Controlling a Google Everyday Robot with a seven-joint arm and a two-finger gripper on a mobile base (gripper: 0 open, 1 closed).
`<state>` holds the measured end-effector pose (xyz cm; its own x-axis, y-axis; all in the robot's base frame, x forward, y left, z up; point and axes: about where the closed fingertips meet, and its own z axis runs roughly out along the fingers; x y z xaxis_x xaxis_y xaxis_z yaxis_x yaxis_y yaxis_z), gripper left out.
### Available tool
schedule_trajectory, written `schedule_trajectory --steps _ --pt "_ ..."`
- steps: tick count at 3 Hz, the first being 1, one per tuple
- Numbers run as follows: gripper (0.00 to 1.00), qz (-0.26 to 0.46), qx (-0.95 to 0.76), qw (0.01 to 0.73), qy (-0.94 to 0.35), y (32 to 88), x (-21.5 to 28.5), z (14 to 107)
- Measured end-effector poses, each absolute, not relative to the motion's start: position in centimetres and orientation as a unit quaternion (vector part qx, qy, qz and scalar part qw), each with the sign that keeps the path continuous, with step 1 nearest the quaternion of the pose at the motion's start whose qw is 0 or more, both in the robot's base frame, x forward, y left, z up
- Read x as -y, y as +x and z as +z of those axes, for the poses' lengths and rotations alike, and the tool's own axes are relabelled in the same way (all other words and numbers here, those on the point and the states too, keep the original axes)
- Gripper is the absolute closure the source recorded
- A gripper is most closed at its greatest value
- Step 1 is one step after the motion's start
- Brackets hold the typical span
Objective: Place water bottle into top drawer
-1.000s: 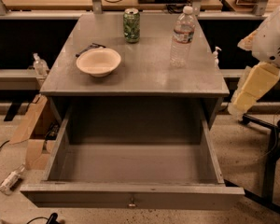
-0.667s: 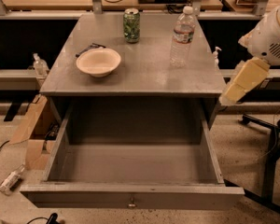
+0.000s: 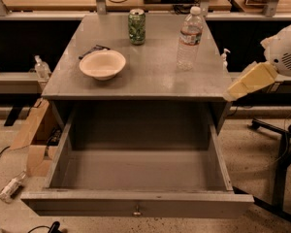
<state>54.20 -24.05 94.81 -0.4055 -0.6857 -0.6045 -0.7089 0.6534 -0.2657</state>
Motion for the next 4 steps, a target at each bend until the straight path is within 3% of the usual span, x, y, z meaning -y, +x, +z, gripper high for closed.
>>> schedule_trajectory --steps 4 --pt "0.00 0.041 -0.819 0.436 -0.370 57.7 23.0 94.8"
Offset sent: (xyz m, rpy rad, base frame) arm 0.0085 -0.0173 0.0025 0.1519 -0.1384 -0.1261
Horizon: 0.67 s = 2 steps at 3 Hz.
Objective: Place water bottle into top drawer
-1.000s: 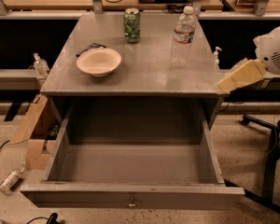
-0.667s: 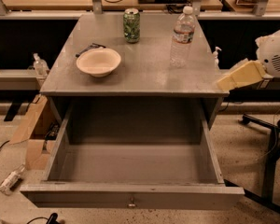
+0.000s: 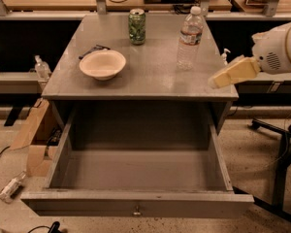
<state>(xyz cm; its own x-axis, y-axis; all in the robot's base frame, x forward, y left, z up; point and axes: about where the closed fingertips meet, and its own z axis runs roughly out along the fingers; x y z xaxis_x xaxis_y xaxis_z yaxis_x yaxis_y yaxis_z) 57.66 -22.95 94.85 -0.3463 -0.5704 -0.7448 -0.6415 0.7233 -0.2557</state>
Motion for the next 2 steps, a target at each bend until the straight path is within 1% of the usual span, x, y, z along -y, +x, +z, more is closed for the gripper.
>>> schedule_trajectory --steps 2 --pt "0.00 0.092 -0.763 0.528 -0.362 65.3 19.5 95.3"
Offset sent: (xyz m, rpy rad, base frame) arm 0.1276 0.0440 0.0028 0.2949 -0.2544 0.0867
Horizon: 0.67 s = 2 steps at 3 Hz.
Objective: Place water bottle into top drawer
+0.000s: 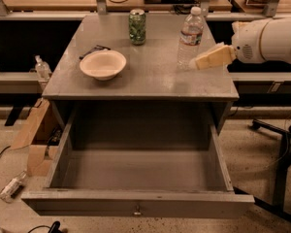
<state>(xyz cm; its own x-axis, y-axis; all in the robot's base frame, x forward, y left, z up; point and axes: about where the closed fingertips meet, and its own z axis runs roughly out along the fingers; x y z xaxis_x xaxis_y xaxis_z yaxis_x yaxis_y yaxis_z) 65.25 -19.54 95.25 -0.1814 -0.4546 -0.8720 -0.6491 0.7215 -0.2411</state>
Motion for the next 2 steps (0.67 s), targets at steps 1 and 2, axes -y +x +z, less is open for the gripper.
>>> schedule_trajectory --steps 1,2 --pt "0.00 0.126 -0.741 0.565 -0.341 68.5 18.6 94.6" --pt "0.00 0.139 -0.726 0.592 -0.320 71.2 18.4 93.9"
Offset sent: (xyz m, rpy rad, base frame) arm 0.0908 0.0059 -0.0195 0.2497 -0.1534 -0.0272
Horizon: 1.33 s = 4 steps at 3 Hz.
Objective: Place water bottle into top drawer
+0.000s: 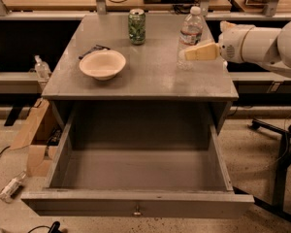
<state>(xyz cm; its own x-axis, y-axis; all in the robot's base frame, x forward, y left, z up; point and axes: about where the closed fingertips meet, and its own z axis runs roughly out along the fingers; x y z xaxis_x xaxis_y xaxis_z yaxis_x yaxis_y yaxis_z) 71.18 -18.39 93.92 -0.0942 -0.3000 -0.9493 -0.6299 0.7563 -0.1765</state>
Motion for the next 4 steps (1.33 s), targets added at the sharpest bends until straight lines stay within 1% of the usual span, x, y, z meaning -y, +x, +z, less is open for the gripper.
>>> schedule_trajectory --steps 2,3,4 --pt "0.00 0.157 -0.697 0.635 -0.293 75.5 18.1 93.6" --pt "0.00 0.172 -0.695 0.644 -0.268 76.7 18.1 93.3" --pt "0.15 0.183 -0.699 0.647 -0.244 77.7 17.6 92.8"
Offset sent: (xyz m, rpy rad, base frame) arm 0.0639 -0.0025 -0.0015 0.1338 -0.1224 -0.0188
